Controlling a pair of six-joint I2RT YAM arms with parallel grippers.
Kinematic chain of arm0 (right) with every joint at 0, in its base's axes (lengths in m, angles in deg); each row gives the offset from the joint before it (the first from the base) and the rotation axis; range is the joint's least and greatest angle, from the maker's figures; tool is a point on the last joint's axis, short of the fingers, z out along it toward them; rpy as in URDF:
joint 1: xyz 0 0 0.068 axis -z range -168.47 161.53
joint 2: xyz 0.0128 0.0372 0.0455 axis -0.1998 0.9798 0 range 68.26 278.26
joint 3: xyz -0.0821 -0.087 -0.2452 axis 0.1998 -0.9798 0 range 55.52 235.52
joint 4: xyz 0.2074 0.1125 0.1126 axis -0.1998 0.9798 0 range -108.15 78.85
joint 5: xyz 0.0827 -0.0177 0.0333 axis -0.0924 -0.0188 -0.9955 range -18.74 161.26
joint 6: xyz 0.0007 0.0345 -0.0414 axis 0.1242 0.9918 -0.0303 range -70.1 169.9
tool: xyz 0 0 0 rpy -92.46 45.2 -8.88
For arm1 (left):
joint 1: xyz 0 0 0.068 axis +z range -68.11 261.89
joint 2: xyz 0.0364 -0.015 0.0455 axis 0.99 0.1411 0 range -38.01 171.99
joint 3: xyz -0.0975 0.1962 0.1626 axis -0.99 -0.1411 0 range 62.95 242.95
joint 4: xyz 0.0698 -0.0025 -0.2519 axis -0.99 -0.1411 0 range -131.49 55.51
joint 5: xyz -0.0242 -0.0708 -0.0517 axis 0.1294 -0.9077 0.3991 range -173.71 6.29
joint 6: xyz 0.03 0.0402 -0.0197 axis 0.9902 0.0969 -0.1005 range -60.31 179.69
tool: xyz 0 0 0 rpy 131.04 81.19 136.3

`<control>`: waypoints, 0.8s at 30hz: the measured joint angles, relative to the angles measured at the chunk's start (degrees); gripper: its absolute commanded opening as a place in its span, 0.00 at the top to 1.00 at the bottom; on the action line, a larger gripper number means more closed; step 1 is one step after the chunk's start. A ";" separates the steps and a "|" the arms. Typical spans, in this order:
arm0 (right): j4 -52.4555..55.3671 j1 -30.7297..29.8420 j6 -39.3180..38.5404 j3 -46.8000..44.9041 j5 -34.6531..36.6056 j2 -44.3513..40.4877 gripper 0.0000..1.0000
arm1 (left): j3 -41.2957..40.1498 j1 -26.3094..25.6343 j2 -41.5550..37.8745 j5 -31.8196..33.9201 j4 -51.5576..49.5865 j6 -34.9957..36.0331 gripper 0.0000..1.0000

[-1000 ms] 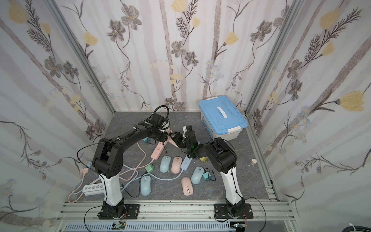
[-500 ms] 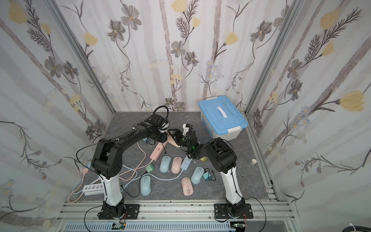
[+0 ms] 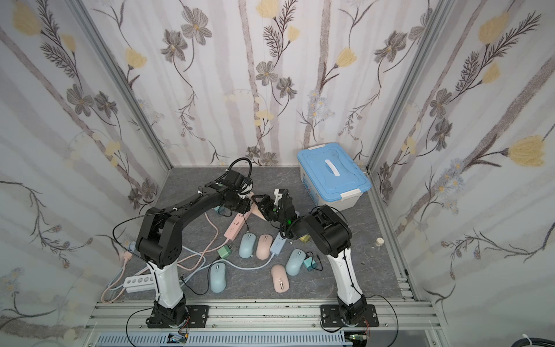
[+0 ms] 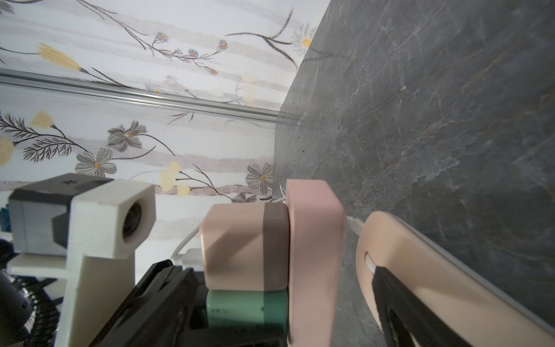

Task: Unplug the wireless mouse
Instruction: Remove the plug from the socket.

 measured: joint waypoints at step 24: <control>2.82 0.11 0.61 7.61 -2.03 4.09 0.20 | -2.38 -1.01 -2.19 -0.79 1.27 1.25 1.00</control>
